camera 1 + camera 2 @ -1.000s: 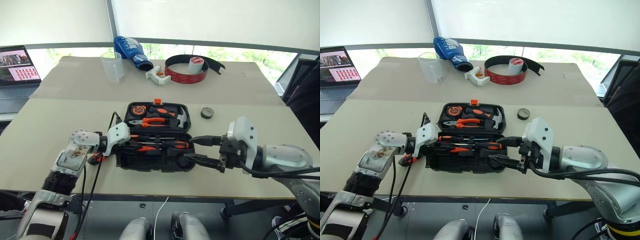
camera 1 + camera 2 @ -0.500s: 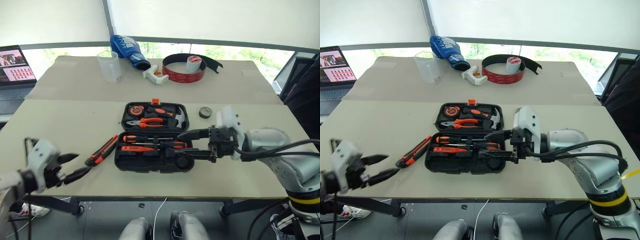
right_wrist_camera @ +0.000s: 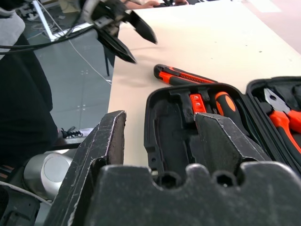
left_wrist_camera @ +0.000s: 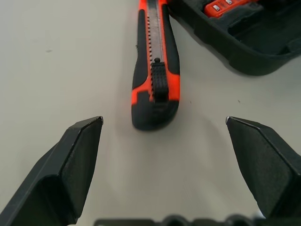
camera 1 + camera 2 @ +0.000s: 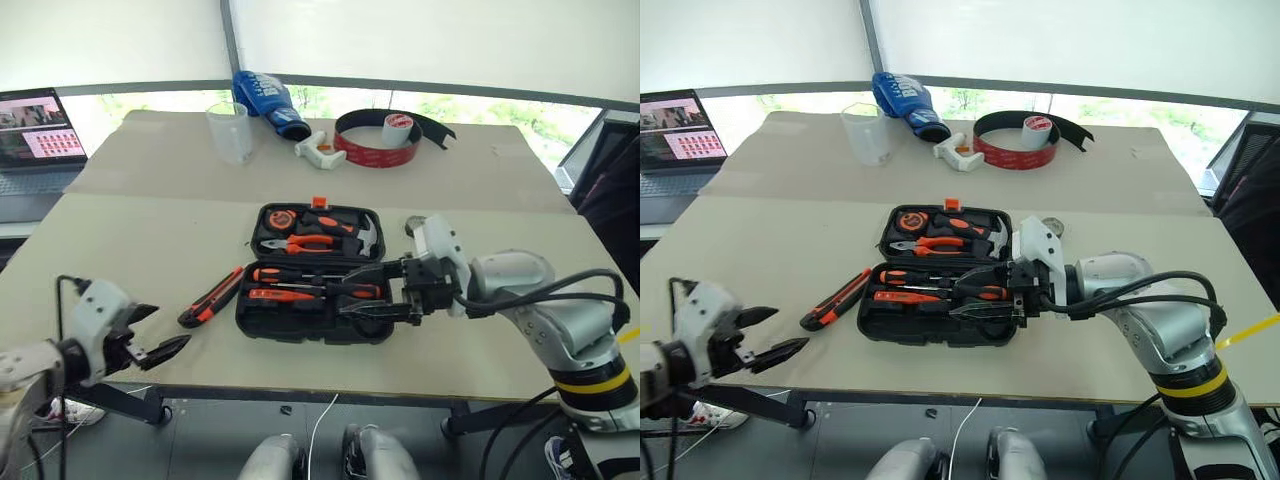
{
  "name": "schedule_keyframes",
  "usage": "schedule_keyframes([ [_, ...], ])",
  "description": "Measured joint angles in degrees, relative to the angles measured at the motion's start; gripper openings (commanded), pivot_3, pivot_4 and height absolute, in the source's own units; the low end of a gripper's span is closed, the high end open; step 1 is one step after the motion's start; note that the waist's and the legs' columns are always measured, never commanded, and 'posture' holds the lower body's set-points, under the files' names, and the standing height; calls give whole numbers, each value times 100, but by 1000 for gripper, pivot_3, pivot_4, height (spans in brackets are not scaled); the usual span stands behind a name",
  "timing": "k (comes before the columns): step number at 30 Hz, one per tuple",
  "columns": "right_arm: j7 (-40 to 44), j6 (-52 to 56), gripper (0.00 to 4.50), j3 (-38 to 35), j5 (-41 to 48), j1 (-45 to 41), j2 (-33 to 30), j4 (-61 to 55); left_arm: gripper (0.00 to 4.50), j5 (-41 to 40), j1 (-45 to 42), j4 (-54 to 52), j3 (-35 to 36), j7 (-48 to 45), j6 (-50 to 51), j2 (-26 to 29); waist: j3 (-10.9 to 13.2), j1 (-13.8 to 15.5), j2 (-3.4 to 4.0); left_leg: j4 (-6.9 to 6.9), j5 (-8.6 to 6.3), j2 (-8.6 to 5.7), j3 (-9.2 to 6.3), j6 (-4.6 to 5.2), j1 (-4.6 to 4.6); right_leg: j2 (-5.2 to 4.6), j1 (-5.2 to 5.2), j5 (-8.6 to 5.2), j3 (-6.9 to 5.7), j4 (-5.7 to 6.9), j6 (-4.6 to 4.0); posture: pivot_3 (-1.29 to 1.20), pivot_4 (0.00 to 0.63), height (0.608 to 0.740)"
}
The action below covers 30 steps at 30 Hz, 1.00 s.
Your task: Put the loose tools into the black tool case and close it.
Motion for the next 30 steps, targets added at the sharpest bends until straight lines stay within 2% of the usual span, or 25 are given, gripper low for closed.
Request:
schedule_keyframes([
  [3,-178,90,3297,-121,12,208,-45,-299,4500,247,-873,674,-852,49,49,164,0,-13,0,-6,0,-1,0,0,-1,0,-2,1,-2,1,-1,0,150,730],
  [8,-396,163,3297,-315,61,585,-167,-708,4500,408,-1654,1417,-1626,-121,73,286,0,-75,2,-9,1,-2,3,-2,5,1,-1,0,-1,-2,0,0,150,730],
  [13,-583,225,3297,-420,92,702,-212,-976,3101,484,-2098,1961,-1893,-179,20,278,-1,-35,6,-8,6,0,4,-13,18,-1,9,-1,1,1,3,0,150,730],
  [16,-654,261,3297,-454,127,787,-267,-1032,1902,486,-2139,2128,-1851,-120,7,276,-5,-35,14,-10,6,0,5,-13,21,-1,8,-3,4,3,5,0,150,730],
  [17,-665,265,3297,-476,128,805,-298,-1040,1797,478,-2133,2148,-1827,-101,9,276,-6,-39,16,-13,6,0,6,-13,23,-1,8,-3,5,3,5,0,150,730],
  [20,-700,265,3297,-563,129,818,-340,-1048,1781,456,-2028,2154,-1649,52,-37,200,-6,-46,16,-16,8,4,7,-18,24,0,6,-2,3,5,4,0,150,730],
  [24,-756,379,3297,-647,241,874,-402,-1059,1781,271,-1606,1933,-1017,195,-33,195,-3,-89,11,-20,11,8,5,-23,16,2,-2,-1,-1,4,2,0,150,730],
  [27,-744,508,3297,-698,413,913,-455,-1055,1781,-168,-1438,1207,-737,-225,-243,217,-1,-40,9,-15,11,5,3,-23,9,-1,-1,0,-1,-2,1,0,150,730],
  [30,-674,507,3297,-695,398,914,-538,-1054,1781,-473,-1673,658,-1042,-913,-270,598,-1,11,9,-10,10,-4,2,-23,5,-7,3,-1,1,-5,1,0,150,730],
])
